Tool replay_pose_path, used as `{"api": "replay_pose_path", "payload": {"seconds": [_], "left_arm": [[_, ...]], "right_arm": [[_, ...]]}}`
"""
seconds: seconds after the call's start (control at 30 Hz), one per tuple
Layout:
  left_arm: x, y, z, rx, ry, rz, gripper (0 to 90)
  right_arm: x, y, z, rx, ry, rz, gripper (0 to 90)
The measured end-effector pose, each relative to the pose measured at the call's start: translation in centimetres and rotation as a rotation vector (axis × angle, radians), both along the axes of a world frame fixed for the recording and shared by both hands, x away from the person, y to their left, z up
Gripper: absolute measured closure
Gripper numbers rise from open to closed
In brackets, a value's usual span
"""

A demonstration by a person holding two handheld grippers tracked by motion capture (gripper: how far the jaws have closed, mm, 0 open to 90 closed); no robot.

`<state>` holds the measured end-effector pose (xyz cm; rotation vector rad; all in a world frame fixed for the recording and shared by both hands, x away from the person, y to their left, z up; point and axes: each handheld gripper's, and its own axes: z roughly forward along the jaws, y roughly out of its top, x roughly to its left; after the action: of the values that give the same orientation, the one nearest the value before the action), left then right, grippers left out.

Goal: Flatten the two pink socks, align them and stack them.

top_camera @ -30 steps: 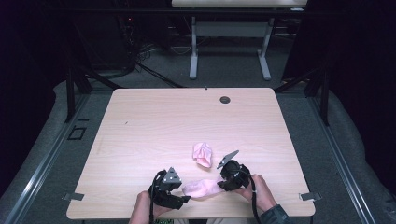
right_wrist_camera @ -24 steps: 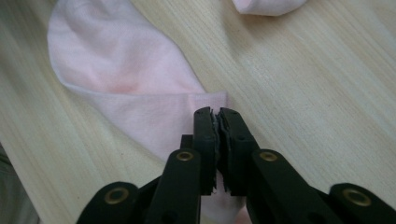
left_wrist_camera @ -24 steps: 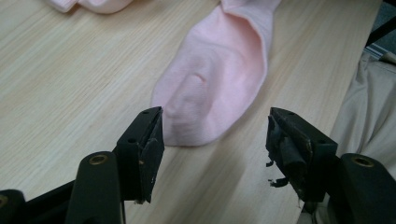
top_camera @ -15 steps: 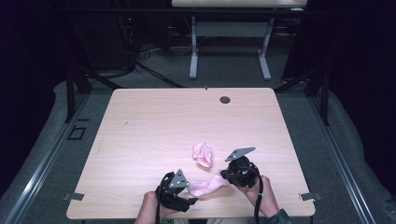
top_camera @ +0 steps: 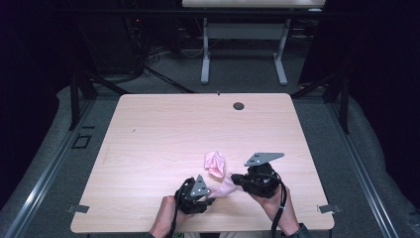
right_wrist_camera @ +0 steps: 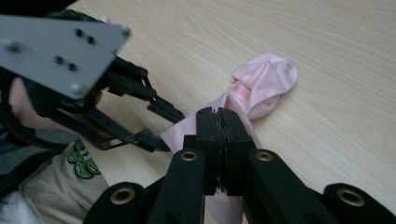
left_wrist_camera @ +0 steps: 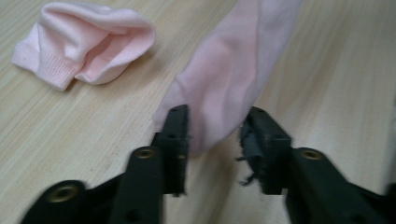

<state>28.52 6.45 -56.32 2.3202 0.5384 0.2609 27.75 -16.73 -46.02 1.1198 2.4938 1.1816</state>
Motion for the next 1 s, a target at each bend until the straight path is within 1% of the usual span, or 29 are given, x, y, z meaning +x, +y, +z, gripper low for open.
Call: {"api": "replay_pose_path", "payload": {"seconds": [0.03,0.07,0.1,0.13,0.17,0.2,0.23,0.27,0.3,0.33,0.37,0.4,0.43,0.47,0.5,0.53,0.57,0.6,0.63,0.67,0.7,0.73,0.77,0.8,0.83,0.87,0.9,0.97,1.0], "left_arm": [[0.2,0.1,0.1,-0.004,0.005,-0.011,75.5],[0.3,0.4,0.6,-0.03,0.025,-0.016,85.8],[0.3,0.4,0.6,-0.03,0.025,-0.016,87.8],[0.1,0.7,1.1,-0.046,0.033,-0.018,88.2],[0.1,1.0,1.7,-0.047,0.048,-0.026,88.2],[-0.1,1.2,2.3,-0.048,0.068,-0.021,88.3],[-0.3,1.7,3.9,-0.063,0.143,-0.029,88.2],[-0.3,1.7,3.9,-0.063,0.143,-0.029,88.2],[-0.2,2.1,5.3,-0.069,0.213,-0.012,88.2],[0.1,2.1,5.6,-0.068,0.27,-0.03,87.9],[0.1,2.1,5.6,-0.068,0.27,-0.03,87.7],[0.4,2.1,5.9,-0.065,0.287,-0.02,87.7],[0.8,2.0,5.8,-0.057,0.316,-0.015,87.4],[1.3,1.7,5.6,-0.018,0.331,-0.005,84.3],[1.9,1.7,5.3,-0.004,0.329,0.019,79.9],[2.5,1.6,4.9,0.006,0.328,0.054,79.9],[3.0,1.6,4.6,0.02,0.323,0.074,75.8],[3.5,1.7,4.2,0.016,0.31,0.1,73.0],[3.9,1.9,3.8,0.015,0.301,0.14,62.7],[4.1,2.1,3.5,0.014,0.306,0.143,58.2],[4.1,2.2,3.3,0.0,0.318,0.148,58.2],[3.9,2.3,3.1,-0.001,0.305,0.166,53.5],[3.6,2.6,2.9,0.003,0.282,0.182,48.6],[3.6,2.6,2.9,0.003,0.282,0.182,45.8],[3.5,2.8,2.7,-0.006,0.277,0.195,45.8],[3.5,3.0,2.6,-0.013,0.277,0.203,47.2],[3.7,3.3,2.5,-0.018,0.281,0.209,46.3],[4.0,3.5,2.5,-0.031,0.288,0.226,45.9],[4.1,3.5,2.5,-0.035,0.29,0.23,46.0]], "right_arm": [[0.0,-0.3,0.1,0.013,0.0,-0.004,87.9],[-0.1,-0.7,0.1,0.034,-0.003,-0.025,88.0],[-0.1,-0.7,0.1,0.034,-0.003,-0.025,88.0],[-0.3,-1.4,0.0,0.061,0.006,-0.043,88.0],[-0.3,-1.4,0.0,0.061,0.006,-0.043,88.0],[-0.5,-2.0,-0.1,0.093,0.004,-0.071,88.0],[-0.6,-2.3,-0.2,0.095,0.01,-0.081,88.0],[-0.6,-2.3,-0.2,0.095,0.01,-0.081,88.0],[-0.6,-2.7,-0.8,0.1,0.022,-0.112,87.9],[-0.4,-2.7,-1.4,0.092,0.033,-0.125,87.9],[-0.4,-2.7,-1.4,0.092,0.033,-0.125,87.9],[-0.1,-2.6,-2.1,0.079,0.047,-0.141,87.9],[0.2,-2.4,-2.9,0.053,0.056,-0.149,87.8],[1.0,-1.9,-4.7,0.027,0.086,-0.177,87.8],[1.4,-1.7,-5.5,-0.003,0.09,-0.184,87.6],[1.4,-1.7,-5.5,-0.003,0.09,-0.184,87.6],[1.8,-1.5,-6.3,-0.031,0.093,-0.201,87.5],[2.2,-1.5,-7.1,-0.03,0.102,-0.209,87.3],[2.9,-1.6,-8.1,-0.055,0.108,-0.247,86.6],[3.2,-1.7,-8.5,-0.058,0.105,-0.26,86.2],[3.2,-1.7,-8.5,-0.058,0.105,-0.26,86.2],[3.4,-1.9,-8.7,-0.06,0.113,-0.268,84.8],[3.5,-2.1,-8.8,-0.06,0.1,-0.276,78.1],[3.5,-2.1,-8.8,-0.06,0.1,-0.276,78.1],[3.6,-2.2,-8.7,-0.062,0.093,-0.273,74.0],[3.5,-2.3,-8.5,-0.068,0.085,-0.28,70.6],[3.5,-2.5,-8.3,-0.069,0.078,-0.282,67.9],[3.3,-3.1,-7.7,-0.068,0.072,-0.29,64.3],[3.1,-3.3,-7.4,-0.073,0.077,-0.283,62.6]]}}
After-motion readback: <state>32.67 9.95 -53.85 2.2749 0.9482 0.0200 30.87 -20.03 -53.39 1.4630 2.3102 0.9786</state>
